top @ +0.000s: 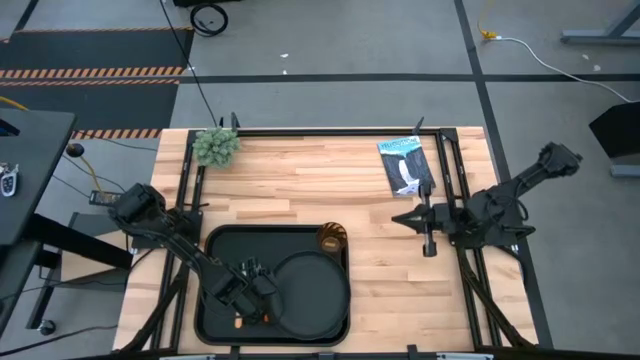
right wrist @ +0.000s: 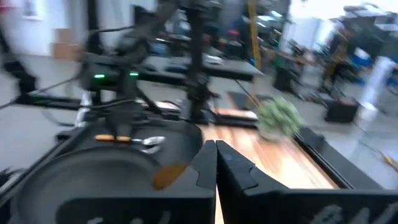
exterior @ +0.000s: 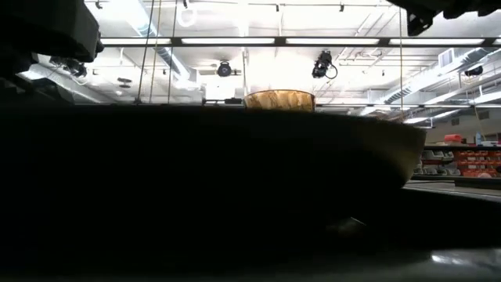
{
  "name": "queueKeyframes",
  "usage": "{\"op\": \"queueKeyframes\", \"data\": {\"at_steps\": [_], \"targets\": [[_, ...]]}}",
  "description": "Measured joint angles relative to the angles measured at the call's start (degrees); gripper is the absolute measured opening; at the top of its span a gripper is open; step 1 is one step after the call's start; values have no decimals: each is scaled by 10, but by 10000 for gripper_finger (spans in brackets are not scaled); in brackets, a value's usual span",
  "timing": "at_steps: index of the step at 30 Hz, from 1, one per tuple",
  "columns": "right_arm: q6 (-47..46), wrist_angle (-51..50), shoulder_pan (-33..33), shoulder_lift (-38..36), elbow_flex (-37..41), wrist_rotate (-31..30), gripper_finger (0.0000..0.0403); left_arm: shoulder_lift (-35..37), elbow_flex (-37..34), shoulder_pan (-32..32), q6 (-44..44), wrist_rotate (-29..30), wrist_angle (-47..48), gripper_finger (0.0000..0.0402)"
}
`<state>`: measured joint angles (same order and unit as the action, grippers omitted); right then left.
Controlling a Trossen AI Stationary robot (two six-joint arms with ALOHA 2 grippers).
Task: Pick and place plate/cup/fork/spoon on tray
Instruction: Adjust the orange fork on the black tray
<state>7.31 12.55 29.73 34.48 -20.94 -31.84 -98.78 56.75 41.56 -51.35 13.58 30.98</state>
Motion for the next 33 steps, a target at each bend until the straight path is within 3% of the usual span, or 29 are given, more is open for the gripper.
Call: {"op": "queueKeyframes", "data": {"at_steps": [3,6,25,33], "targets": [[29,20,-16,-4,14,74,5,-8,0,0,0,6,0,121],[29,33,-29,-6,23,101,5,-15,0,-3,-3,8,-1,121],[23,54,-35,-7,28,125,5,-12,0,-3,-19,-57,39,121],[21,54,-35,-7,27,125,5,-12,0,-2,15,-72,40,121]]}}
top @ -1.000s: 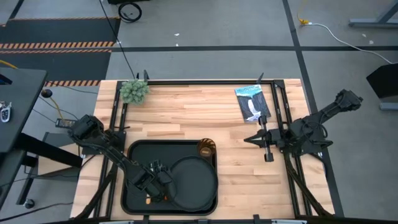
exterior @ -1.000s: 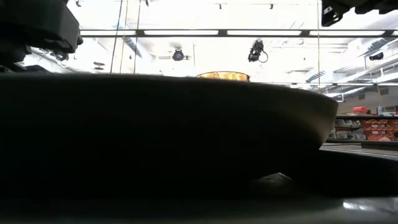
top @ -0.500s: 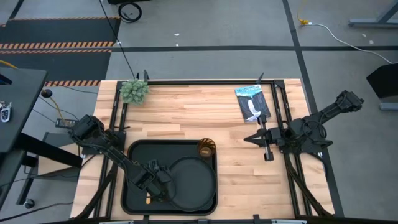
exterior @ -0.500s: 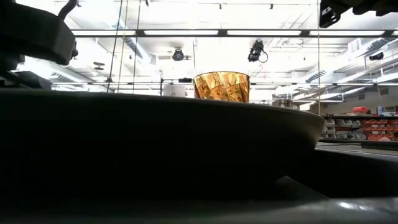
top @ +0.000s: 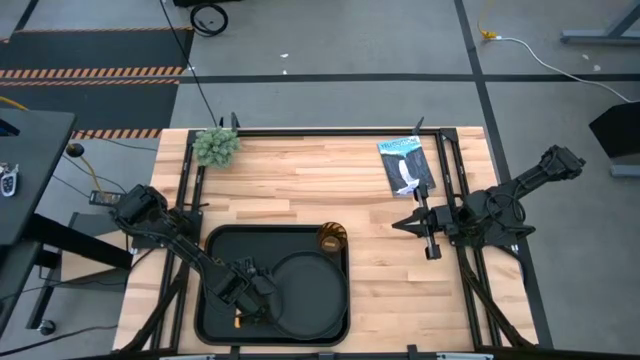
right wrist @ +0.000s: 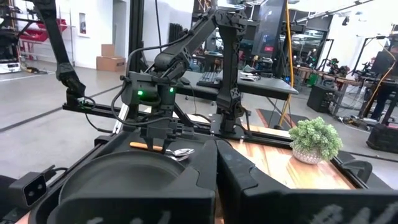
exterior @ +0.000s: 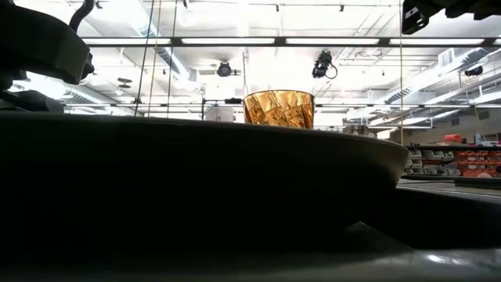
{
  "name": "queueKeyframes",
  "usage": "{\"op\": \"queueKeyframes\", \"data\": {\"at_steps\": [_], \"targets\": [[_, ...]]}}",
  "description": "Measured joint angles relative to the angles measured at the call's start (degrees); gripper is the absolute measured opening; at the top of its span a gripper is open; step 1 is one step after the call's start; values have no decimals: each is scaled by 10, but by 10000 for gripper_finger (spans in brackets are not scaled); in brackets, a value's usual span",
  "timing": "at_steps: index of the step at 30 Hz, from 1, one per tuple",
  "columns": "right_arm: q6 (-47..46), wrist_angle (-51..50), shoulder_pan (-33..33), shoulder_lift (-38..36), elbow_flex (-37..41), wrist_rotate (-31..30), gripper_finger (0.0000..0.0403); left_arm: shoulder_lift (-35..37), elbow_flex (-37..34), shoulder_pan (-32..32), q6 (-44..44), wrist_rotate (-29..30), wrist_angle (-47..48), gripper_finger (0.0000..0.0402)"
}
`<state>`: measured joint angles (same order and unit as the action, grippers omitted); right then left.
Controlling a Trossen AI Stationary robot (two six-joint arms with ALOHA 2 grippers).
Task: Pick and place plate/cup/fork/spoon on tray
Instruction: Adjust the orange fork on the black tray
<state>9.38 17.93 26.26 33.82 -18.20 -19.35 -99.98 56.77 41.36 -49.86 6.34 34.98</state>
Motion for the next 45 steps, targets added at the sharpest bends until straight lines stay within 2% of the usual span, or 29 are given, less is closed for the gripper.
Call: {"op": "queueKeyframes", "data": {"at_steps": [10,17,28,34,45], "targets": [[-2,0,0,0,0,1,6,43,1,0,-13,-2,23,121],[-17,0,0,0,0,0,7,56,-1,0,-30,52,114,121],[-17,0,0,0,0,0,7,56,-33,30,-34,15,63,121],[-17,4,0,0,0,0,7,56,-54,39,-35,13,-3,121],[-18,4,0,0,0,0,7,52,-58,38,-35,15,11,120]]}}
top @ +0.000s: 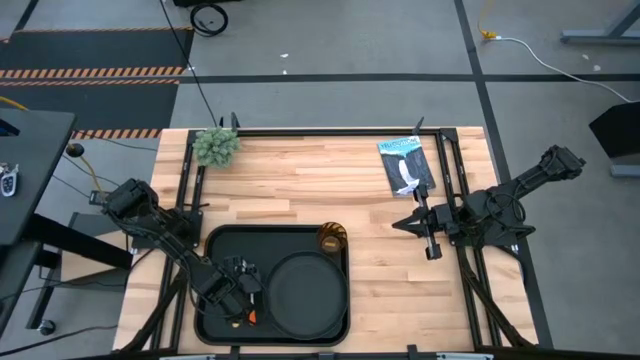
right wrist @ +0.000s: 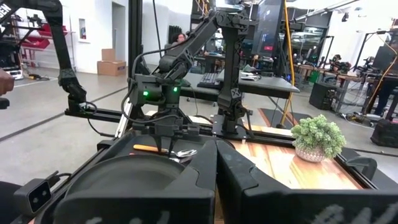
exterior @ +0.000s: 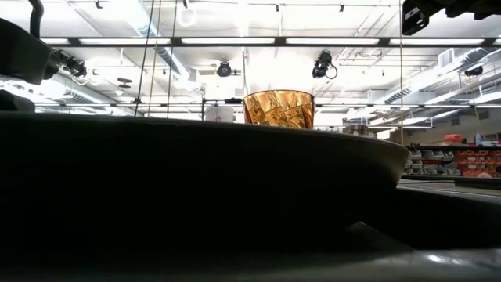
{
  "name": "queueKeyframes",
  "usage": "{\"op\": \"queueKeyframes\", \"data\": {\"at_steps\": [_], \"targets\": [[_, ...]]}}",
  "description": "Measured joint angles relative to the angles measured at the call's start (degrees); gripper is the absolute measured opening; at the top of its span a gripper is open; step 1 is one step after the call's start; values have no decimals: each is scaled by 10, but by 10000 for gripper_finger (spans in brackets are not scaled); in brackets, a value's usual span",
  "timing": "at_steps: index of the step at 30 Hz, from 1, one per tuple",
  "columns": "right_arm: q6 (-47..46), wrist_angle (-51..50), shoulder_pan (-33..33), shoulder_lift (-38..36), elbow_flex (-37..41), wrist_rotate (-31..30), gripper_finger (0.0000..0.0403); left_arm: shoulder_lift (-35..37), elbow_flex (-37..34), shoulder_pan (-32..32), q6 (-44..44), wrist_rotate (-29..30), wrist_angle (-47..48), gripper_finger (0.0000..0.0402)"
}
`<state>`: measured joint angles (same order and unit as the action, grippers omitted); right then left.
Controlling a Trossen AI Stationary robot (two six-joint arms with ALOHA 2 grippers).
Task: Pick and place plate/cup/fork/spoon on tray
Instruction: Adjust the orange fork on the black tray
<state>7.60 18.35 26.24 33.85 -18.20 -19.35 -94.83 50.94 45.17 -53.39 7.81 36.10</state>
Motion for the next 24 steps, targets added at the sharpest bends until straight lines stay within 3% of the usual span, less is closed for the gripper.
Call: {"op": "queueKeyframes", "data": {"at_steps": [12,24], "targets": [[1,-27,0,0,1,0,7,0,0,1,-15,-1,14,120],[-1,36,-18,-29,82,2,7,1,27,1,16,-2,38,120]]}}
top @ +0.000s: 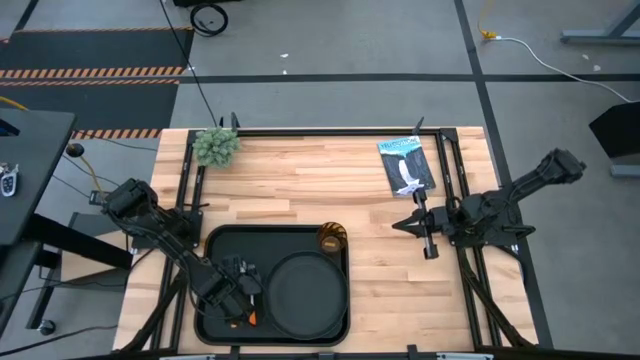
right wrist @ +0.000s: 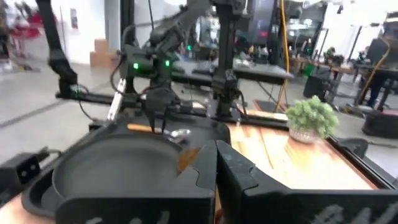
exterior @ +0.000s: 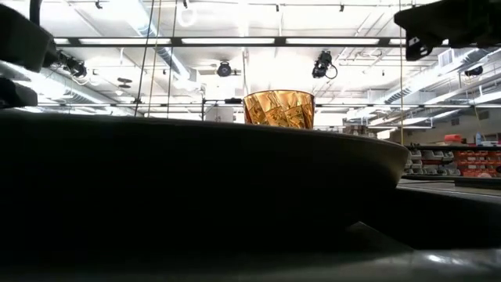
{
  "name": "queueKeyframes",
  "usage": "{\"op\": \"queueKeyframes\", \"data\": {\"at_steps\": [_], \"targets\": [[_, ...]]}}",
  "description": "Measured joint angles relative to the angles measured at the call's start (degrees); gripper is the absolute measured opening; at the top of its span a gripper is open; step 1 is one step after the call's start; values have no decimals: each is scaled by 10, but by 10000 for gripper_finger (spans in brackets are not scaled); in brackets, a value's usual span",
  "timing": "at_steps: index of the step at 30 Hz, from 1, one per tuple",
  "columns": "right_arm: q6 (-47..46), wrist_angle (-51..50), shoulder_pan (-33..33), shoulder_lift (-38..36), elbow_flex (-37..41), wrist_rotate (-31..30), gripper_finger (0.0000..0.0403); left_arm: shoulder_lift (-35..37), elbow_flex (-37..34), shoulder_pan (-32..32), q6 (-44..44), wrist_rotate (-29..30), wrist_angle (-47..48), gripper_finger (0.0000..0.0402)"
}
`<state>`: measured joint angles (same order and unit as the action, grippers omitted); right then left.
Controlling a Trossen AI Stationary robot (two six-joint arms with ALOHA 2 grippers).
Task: Pick and place plate/cup/fork/spoon on tray
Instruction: Adjust the orange fork on the black tray, then return to Home Position
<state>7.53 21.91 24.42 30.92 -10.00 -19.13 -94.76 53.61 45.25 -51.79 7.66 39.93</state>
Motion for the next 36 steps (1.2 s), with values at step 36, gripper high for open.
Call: {"op": "queueKeyframes", "data": {"at_steps": [36], "targets": [[-127,6,-97,-150,96,10,23,479,-155,22,289,411,-99,6]]}}
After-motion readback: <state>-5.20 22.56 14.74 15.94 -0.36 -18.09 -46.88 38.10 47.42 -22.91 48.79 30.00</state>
